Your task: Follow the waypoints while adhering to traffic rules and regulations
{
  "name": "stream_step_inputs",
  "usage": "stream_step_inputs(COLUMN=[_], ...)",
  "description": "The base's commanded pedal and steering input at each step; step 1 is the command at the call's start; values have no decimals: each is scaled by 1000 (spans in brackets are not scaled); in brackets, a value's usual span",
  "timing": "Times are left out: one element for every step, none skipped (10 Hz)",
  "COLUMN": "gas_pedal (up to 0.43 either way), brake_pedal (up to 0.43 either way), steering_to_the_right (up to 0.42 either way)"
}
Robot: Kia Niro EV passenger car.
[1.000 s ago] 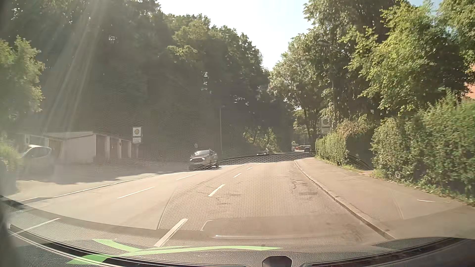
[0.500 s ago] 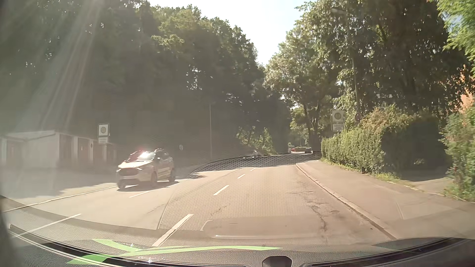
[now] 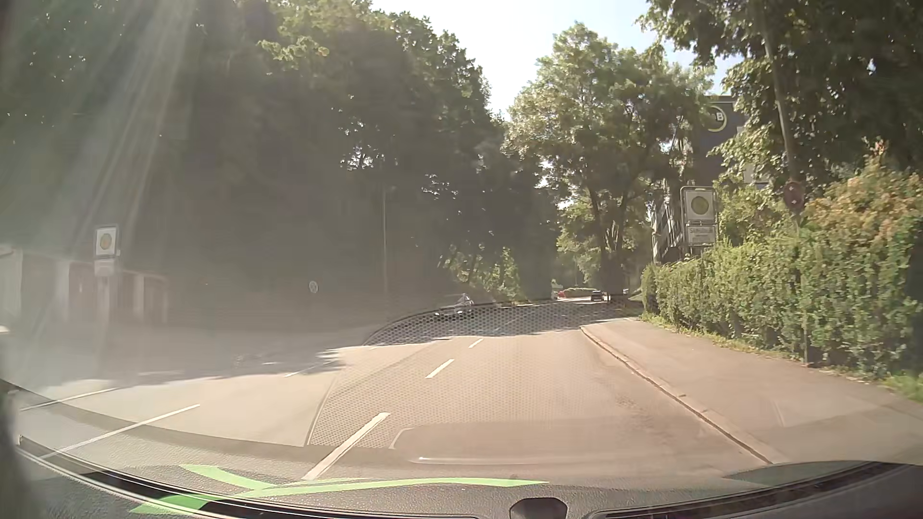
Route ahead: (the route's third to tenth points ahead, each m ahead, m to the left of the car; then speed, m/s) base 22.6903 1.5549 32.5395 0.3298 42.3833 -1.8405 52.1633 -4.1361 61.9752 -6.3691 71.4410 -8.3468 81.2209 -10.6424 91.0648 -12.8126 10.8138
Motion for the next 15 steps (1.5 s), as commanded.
stream_step_inputs(gas_pedal=[209,209,209,209,209,209,209,209,209,209,209,209,209,209,209], brake_pedal=[0,0,0,0,0,0,0,0,0,0,0,0,0,0,0], steering_to_the_right=[15,15,15,16,19,19,20,20,20,20,18,16,16,15,15])
